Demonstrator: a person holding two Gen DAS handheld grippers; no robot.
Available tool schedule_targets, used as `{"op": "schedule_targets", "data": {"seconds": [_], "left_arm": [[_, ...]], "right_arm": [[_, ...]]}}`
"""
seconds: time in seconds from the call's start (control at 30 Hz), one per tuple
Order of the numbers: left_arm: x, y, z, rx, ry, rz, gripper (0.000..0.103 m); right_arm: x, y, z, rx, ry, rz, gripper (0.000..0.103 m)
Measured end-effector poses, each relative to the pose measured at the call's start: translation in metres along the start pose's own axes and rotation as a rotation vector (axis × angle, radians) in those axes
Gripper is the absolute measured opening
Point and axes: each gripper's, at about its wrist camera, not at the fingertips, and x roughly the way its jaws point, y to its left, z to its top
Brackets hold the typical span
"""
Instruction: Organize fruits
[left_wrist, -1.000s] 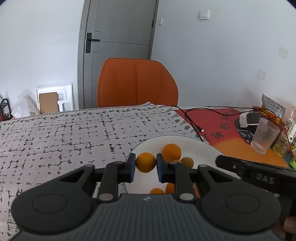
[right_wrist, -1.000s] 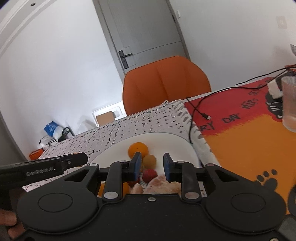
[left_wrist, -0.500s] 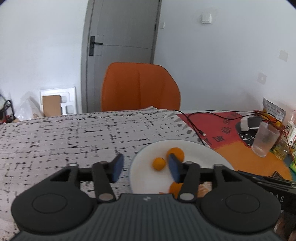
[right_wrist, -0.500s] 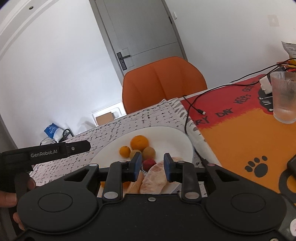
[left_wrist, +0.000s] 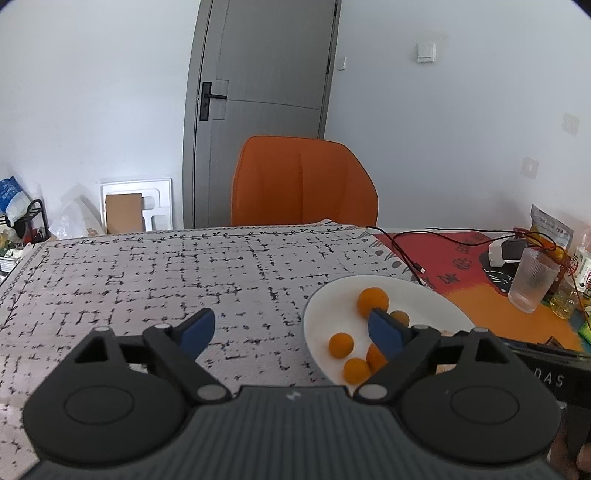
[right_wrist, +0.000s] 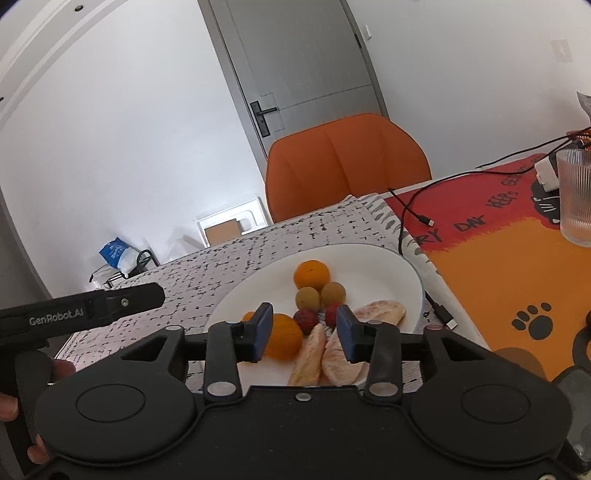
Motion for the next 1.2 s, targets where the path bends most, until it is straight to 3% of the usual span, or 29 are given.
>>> {"op": "schedule_targets", "data": {"seconds": [0.03, 0.1, 0.33, 0.47, 1.2], "left_arm": [[-0.003, 0.002, -0.001, -0.007, 0.009, 0.004, 0.090], [-0.009, 0.007, -0.002, -0.020, 0.014, 0.018, 0.094], [-0.034, 0.024, -0.008, -0.036, 0.005, 0.051, 0.097], [-0.057, 0.033, -0.010, -0.047, -0.031, 0.093, 0.103], [-0.151, 0.057, -0.016, -0.050, -0.103, 0.136, 0.103]], "right_arm": [[-0.002, 0.002, 0.000, -0.003, 0.001, 0.001, 0.045], [-0.005, 0.007, 0.000, -0.010, 0.002, -0.004, 0.062], [-0.020, 0.022, -0.002, -0.033, -0.012, 0.008, 0.103], [-0.029, 0.031, -0.002, -0.051, -0.005, 0.018, 0.103], [-0.083, 0.062, -0.005, -0.085, -0.014, 0.036, 0.103]]}}
